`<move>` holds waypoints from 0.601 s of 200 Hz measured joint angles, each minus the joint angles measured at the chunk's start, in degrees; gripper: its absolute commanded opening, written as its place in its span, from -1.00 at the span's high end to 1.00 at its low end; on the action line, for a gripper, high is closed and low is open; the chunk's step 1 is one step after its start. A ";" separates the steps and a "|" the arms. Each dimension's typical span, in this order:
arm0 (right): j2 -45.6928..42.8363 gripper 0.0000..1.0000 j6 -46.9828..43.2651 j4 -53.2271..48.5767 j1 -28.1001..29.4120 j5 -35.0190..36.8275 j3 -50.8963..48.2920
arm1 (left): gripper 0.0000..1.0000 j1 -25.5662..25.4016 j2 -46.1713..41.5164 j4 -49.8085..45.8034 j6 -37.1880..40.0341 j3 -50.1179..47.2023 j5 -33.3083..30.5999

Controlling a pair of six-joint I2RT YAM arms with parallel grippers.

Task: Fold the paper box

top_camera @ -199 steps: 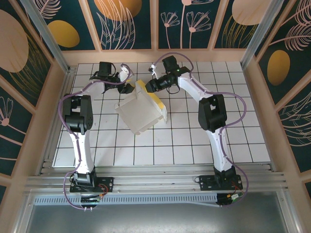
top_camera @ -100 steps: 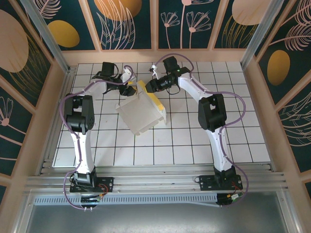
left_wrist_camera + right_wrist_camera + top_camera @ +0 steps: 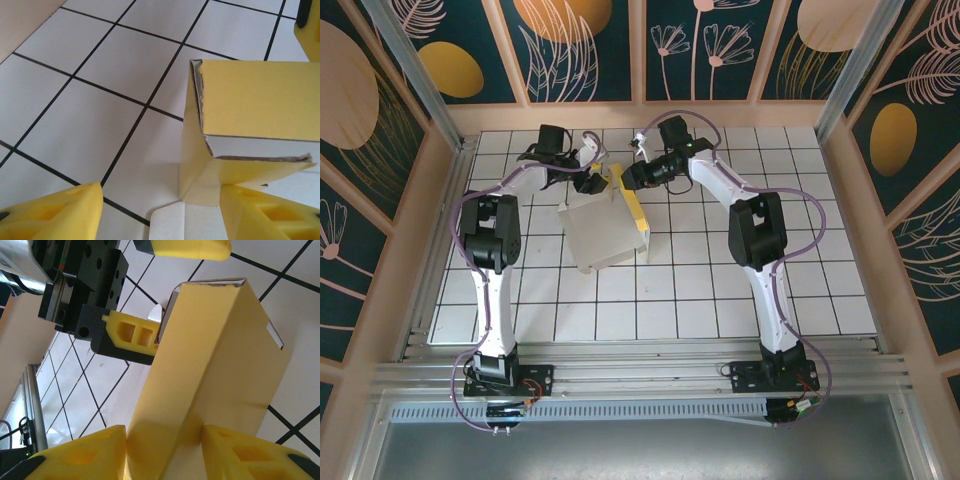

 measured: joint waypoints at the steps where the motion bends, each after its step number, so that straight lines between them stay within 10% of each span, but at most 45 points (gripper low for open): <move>1: 0.02 0.14 0.04 0.00 0.00 0.00 0.00 | -0.20 -0.02 0.02 0.02 0.00 0.04 0.00; 120: 0.13 0.19 1.20 5.20 -1.16 -1.03 -2.29 | 0.62 -2.60 3.96 0.70 -2.19 4.55 1.79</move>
